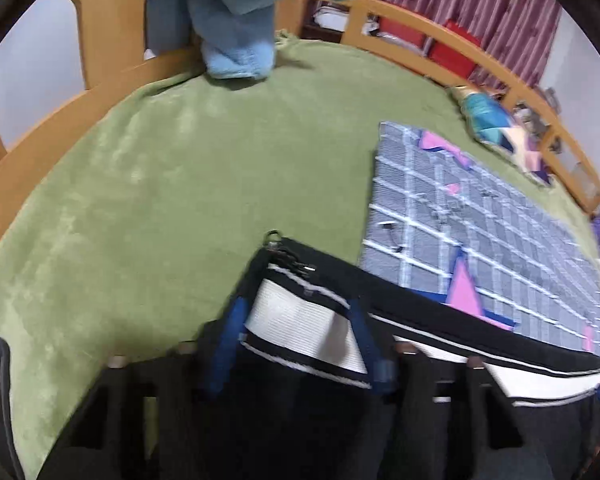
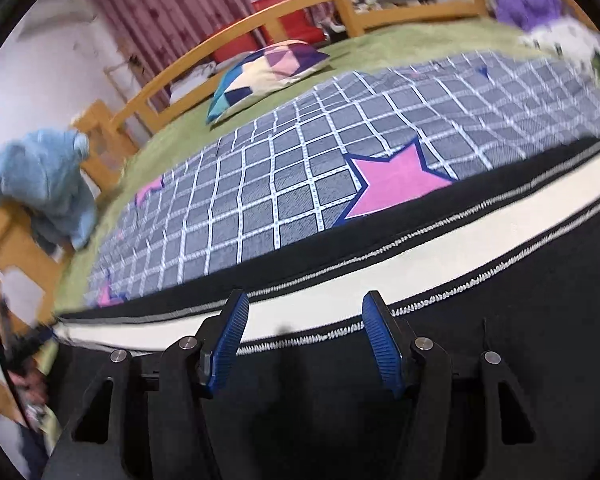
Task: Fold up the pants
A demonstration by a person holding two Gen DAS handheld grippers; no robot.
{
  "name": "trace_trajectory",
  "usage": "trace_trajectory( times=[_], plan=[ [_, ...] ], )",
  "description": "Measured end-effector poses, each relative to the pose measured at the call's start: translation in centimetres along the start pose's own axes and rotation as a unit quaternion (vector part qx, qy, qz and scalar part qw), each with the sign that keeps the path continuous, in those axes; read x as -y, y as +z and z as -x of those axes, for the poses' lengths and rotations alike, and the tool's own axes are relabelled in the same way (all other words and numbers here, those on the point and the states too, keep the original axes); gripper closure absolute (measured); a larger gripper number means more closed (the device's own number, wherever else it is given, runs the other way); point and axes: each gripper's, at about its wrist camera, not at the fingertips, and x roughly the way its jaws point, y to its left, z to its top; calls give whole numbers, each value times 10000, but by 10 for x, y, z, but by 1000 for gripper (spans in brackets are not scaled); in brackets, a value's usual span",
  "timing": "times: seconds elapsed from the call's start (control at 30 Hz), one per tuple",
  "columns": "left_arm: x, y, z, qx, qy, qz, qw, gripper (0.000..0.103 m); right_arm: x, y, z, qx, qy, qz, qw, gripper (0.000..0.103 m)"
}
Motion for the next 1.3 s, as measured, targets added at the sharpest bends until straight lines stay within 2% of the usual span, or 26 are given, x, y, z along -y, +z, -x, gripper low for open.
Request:
trace_trajectory(
  times=[0.03, 0.07, 0.17, 0.27, 0.37, 0.4, 0.47, 0.57, 0.63, 0.7, 0.77, 0.87, 0.93, 1.0, 1.07, 1.13, 1.17, 1.3],
  plan=[
    [0, -1, -6, -28, 73, -15, 10000, 77, 3, 1, -3, -13, 41, -96, 9999, 43],
    [0, -2, -8, -32, -43, -65, 10000, 82, 3, 2, -5, -29, 60, -136, 9999, 43],
    [-3, -2, 3, 184, -171, -43, 9997, 84, 3, -1, -15, -147, -1, -78, 9999, 43],
    [-16, 1, 15, 423, -451, 286, 9977, 85, -4, -4, -17, -113, -65, 107, 9999, 43],
    [-19, 1, 10, 374, -422, 382, 9977, 85, -11, -3, -7, 129, 277, 116, 9995, 43],
    [-16, 1, 3, 319, -328, 357, 9983, 84, -15, -2, -3, 266, 351, 191, 9988, 40],
    [-9, -1, -10, 169, -31, 191, 9997, 83, -20, 0, -6, 250, 178, 348, 9989, 37],
    [-4, 0, -5, 245, 171, 95, 9995, 75, -15, 6, -31, -184, -123, 312, 9993, 37],
    [-1, 0, 3, 320, 188, 38, 9993, 73, -8, 12, -47, -487, -211, 248, 9983, 37],
    [-1, -2, 12, 424, 212, 54, 9989, 67, -10, 24, -57, -507, -430, 454, 9968, 40],
    [-1, -4, 17, 500, 113, 72, 9987, 66, -13, 32, -73, -626, -734, 610, 9935, 43],
    [-2, -8, 27, 584, 2, 116, 9982, 66, -28, 32, -88, -440, -1177, 1109, 9858, 42],
    [-1, -11, 33, 603, -48, 109, 9981, 66, -32, 30, -82, -286, -1208, 1140, 9857, 42],
    [1, -15, 40, 577, -97, 59, 9983, 66, -24, 30, -65, -128, -889, 807, 9927, 46],
    [1, -22, 48, 522, -28, -11, 9986, 65, -13, 29, -45, -7, -572, 336, 9978, 46],
    [0, -32, 60, 499, 77, -125, 9986, 56, -5, 25, -16, 130, -216, -16, 9997, 46],
    [-2, -41, 68, 517, 107, -180, 9984, 51, -5, 20, -4, 159, -206, 3, 9997, 46],
    [-17, -85, 100, 541, -22, -209, 9983, 50, -10, -7, 26, 138, -526, 469, 9974, 45]
  ],
)
